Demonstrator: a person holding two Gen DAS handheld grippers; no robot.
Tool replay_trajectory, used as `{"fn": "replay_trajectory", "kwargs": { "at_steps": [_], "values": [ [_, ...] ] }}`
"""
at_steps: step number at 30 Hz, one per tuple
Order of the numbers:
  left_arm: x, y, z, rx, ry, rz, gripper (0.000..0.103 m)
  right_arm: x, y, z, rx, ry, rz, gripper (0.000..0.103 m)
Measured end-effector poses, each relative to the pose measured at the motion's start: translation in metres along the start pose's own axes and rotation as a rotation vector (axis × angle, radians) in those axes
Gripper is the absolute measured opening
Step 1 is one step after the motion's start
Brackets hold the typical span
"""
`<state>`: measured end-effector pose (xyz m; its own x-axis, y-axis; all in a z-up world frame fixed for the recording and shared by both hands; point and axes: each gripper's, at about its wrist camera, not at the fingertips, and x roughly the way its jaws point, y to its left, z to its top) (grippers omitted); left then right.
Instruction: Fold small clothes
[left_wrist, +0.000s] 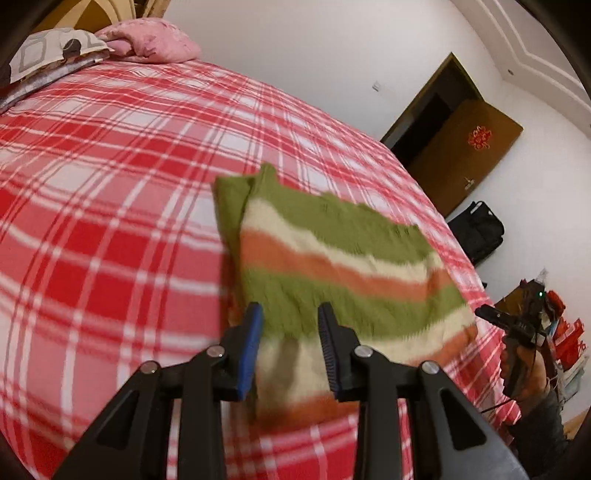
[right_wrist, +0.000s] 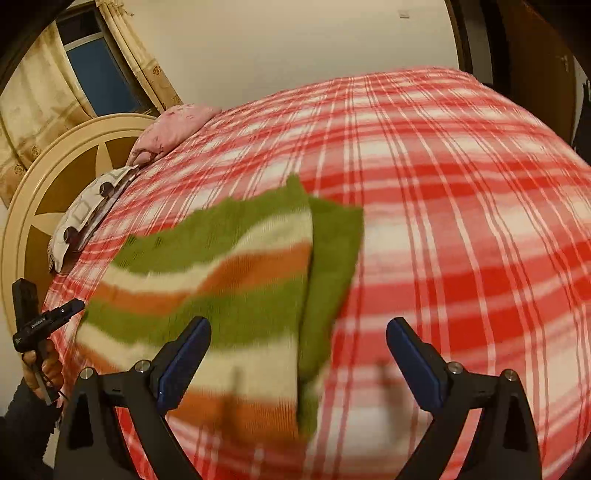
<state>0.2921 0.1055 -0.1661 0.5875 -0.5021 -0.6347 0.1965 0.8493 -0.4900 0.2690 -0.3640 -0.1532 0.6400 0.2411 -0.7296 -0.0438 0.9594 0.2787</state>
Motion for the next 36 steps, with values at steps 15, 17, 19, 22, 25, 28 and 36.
{"fn": "replay_trajectory", "kwargs": {
  "at_steps": [15,17,19,22,25,28,36],
  "values": [
    [0.008,-0.006,-0.041,0.099,0.033,0.180,0.033,0.006,0.019,-0.059,-0.062,0.076,-0.104,0.007],
    [0.008,-0.006,-0.044,0.096,0.030,0.183,0.033,0.004,0.021,-0.063,-0.067,0.078,-0.123,0.007],
    [0.007,-0.007,-0.045,0.106,0.022,0.190,0.034,0.005,0.019,-0.061,-0.064,0.079,-0.129,0.007],
    [0.006,-0.007,-0.046,0.099,0.017,0.195,0.035,0.003,0.015,-0.057,-0.040,0.064,-0.120,0.008],
    [0.002,-0.009,-0.048,0.099,0.012,0.197,0.042,-0.009,0.023,-0.052,-0.049,0.020,-0.184,0.008],
    [0.002,-0.013,-0.052,0.131,0.008,0.216,0.048,-0.025,0.045,-0.041,-0.093,-0.060,-0.242,0.009],
    [0.004,-0.016,-0.053,0.133,0.010,0.220,0.058,-0.006,0.128,-0.017,-0.267,-0.102,-0.071,0.089]
  ]
}}
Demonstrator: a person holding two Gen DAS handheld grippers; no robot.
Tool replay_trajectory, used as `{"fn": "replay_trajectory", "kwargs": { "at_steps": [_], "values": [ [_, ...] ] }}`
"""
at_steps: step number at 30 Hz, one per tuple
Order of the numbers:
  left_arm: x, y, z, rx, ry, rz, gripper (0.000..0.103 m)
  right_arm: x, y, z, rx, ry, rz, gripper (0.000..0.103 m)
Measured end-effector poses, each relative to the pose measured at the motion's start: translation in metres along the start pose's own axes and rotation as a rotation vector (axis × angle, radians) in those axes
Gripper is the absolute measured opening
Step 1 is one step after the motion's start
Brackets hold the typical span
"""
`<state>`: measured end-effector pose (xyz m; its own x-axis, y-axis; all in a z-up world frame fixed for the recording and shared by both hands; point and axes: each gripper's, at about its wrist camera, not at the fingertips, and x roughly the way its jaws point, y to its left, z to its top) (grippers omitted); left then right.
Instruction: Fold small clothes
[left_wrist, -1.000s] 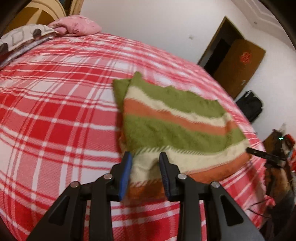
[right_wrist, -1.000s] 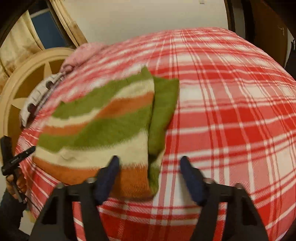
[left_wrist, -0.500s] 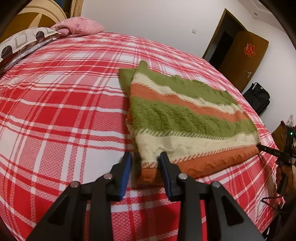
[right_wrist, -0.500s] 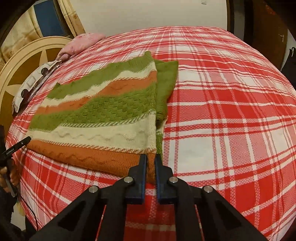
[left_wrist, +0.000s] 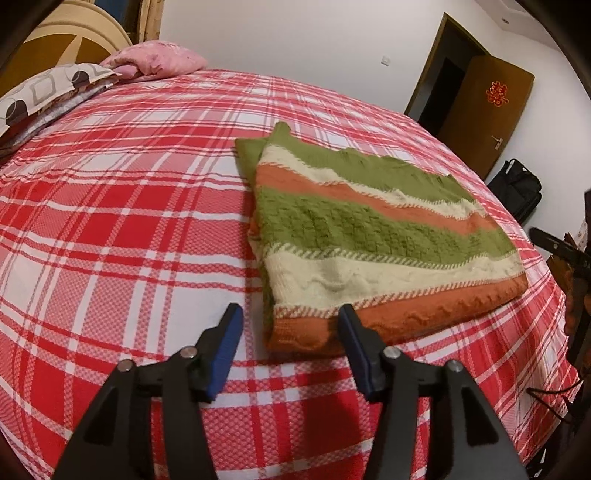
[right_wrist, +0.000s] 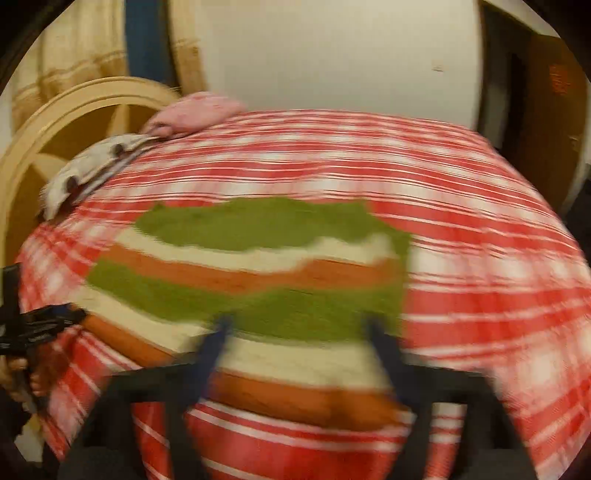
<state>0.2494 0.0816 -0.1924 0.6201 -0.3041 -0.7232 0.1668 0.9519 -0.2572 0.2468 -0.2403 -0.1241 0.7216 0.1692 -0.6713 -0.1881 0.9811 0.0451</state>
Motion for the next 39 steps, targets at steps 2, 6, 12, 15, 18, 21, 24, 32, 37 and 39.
{"fn": "replay_trajectory", "kwargs": {
  "at_steps": [2,6,12,15,18,21,24,32,37,39],
  "values": [
    [0.000,-0.001,-0.001,0.003,0.002,0.010,0.059,0.013,0.022,0.003,-0.050,0.017,0.011,0.089],
    [0.000,-0.003,-0.002,0.013,0.003,0.017,0.063,0.039,0.057,-0.003,-0.125,0.048,0.011,0.089],
    [0.001,-0.006,-0.005,0.032,0.004,0.038,0.064,0.070,0.076,-0.029,-0.145,0.142,0.050,0.089],
    [0.000,-0.007,-0.007,0.038,0.001,0.043,0.065,0.076,0.074,-0.047,-0.142,0.172,0.043,0.090],
    [-0.001,-0.008,-0.010,0.043,-0.004,0.049,0.066,0.074,0.073,-0.051,-0.137,0.162,0.042,0.089],
    [-0.005,-0.008,-0.011,0.040,-0.012,0.052,0.067,0.074,0.075,-0.053,-0.137,0.161,0.032,0.090],
    [-0.012,-0.008,-0.016,0.049,-0.020,0.060,0.078,0.072,0.078,-0.053,-0.140,0.159,0.025,0.090],
    [-0.022,0.006,-0.018,0.062,-0.027,0.123,0.078,0.065,0.078,-0.052,-0.136,0.158,0.010,0.090],
    [-0.033,0.039,0.001,-0.024,-0.075,0.124,0.079,0.042,0.109,-0.046,-0.220,0.080,0.011,0.090],
    [-0.030,0.048,0.008,-0.043,-0.069,0.132,0.079,0.039,0.125,-0.043,-0.265,0.049,0.022,0.090]
  ]
}}
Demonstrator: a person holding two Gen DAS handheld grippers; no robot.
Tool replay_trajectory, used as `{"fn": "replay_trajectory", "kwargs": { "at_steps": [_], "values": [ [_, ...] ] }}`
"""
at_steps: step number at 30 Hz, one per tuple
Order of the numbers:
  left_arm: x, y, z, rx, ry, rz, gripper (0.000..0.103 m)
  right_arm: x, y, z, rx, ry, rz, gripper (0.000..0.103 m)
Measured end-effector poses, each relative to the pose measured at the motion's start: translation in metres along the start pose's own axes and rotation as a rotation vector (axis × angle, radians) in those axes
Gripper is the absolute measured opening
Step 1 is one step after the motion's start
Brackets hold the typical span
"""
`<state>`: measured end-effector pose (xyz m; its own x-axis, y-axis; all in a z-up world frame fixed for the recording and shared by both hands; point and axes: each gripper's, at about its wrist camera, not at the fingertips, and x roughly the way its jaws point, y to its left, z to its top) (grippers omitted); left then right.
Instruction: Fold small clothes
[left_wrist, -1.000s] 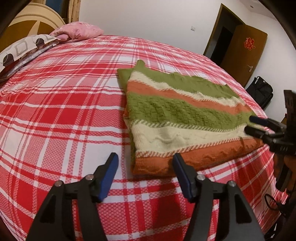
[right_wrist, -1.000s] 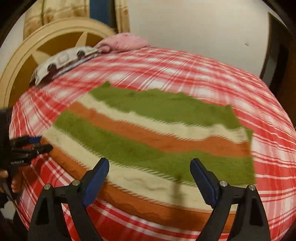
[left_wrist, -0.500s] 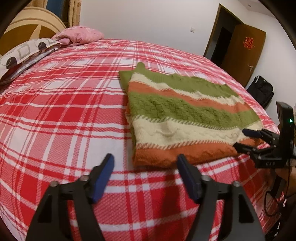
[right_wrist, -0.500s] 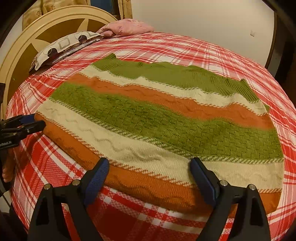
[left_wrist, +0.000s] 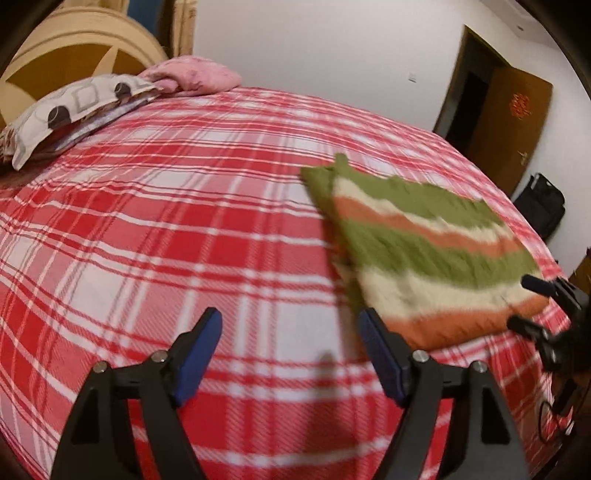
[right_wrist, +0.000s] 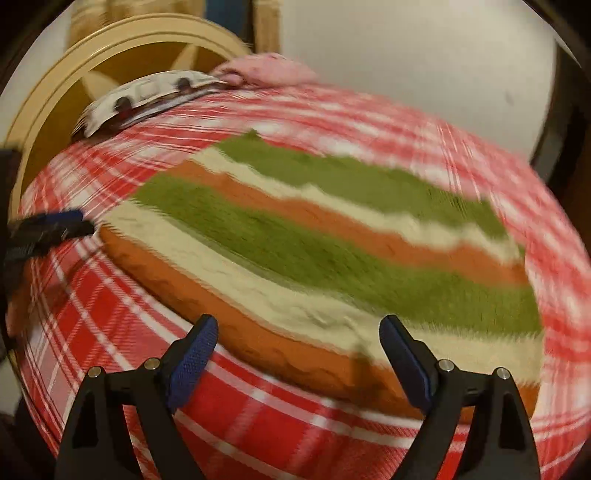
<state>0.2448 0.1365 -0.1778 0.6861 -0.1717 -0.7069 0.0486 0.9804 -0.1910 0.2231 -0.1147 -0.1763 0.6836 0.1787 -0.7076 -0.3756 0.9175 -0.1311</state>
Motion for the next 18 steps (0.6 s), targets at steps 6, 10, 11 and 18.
{"fn": "replay_trajectory", "kwargs": {
  "at_steps": [6,10,11,18],
  "values": [
    [0.006,0.026,0.021,-0.052,-0.020,0.018,0.079,0.006,0.064,0.025,-0.211,-0.066,-0.037,0.090],
    [0.008,0.040,0.022,-0.079,-0.011,0.014,0.079,0.017,0.101,0.032,-0.271,-0.068,-0.103,0.090],
    [0.009,0.041,0.023,-0.080,-0.010,0.013,0.079,0.019,0.109,0.032,-0.295,-0.066,-0.087,0.090],
    [0.010,0.052,0.031,-0.072,-0.002,-0.025,0.079,0.022,0.149,0.037,-0.376,-0.130,-0.028,0.088]
  ]
}}
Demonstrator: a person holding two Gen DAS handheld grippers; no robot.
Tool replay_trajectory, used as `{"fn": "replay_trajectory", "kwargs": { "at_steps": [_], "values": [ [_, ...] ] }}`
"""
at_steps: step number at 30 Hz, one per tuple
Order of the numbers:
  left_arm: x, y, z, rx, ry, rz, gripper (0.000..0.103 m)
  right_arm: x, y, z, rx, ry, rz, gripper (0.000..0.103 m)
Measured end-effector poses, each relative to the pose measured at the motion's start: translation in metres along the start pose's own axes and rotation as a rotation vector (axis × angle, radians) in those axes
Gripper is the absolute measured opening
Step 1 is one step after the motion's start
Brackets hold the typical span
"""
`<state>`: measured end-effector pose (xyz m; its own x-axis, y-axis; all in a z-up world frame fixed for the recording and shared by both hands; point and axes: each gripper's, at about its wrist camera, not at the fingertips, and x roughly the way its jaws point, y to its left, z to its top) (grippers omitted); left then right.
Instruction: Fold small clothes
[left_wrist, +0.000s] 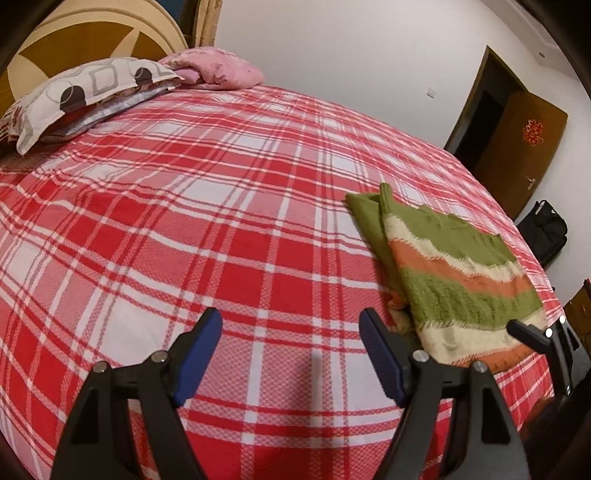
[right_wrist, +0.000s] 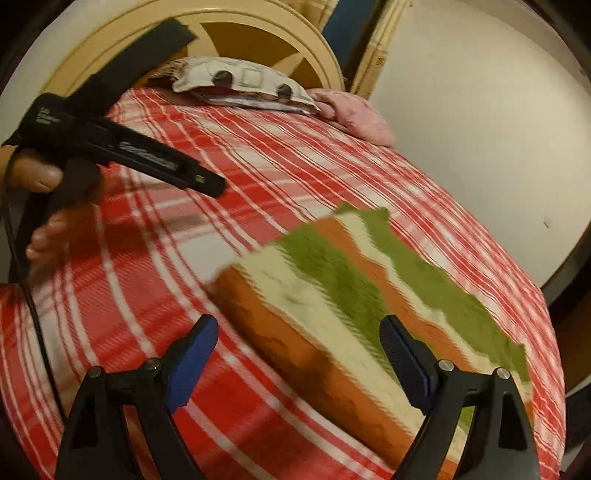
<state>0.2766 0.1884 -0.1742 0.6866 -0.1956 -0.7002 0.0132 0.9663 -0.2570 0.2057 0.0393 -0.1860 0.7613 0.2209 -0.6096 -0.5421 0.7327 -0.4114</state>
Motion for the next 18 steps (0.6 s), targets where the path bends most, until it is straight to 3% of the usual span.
{"fn": "replay_trajectory", "kwargs": {
  "at_steps": [2,4,8,13,15,18],
  "values": [
    [0.001,0.000,0.005,0.010,-0.002,-0.006,0.079,0.006,0.010,0.004,-0.033,0.006,-0.007,0.076],
    [0.001,0.002,0.011,0.003,-0.001,-0.034,0.079,0.014,0.013,0.006,-0.026,0.024,-0.002,0.057],
    [0.005,0.005,0.019,-0.010,0.010,-0.116,0.079,0.025,0.015,0.006,-0.012,0.032,0.022,0.056],
    [0.014,0.003,0.022,0.015,0.028,-0.120,0.079,0.022,0.035,0.001,-0.098,0.005,0.005,0.056],
    [0.018,0.003,0.022,0.013,0.040,-0.132,0.079,0.026,0.030,0.003,-0.075,0.015,-0.027,0.056],
    [0.025,0.002,0.023,0.008,0.061,-0.163,0.079,0.031,0.018,0.005,-0.023,0.028,0.000,0.054]
  ]
}}
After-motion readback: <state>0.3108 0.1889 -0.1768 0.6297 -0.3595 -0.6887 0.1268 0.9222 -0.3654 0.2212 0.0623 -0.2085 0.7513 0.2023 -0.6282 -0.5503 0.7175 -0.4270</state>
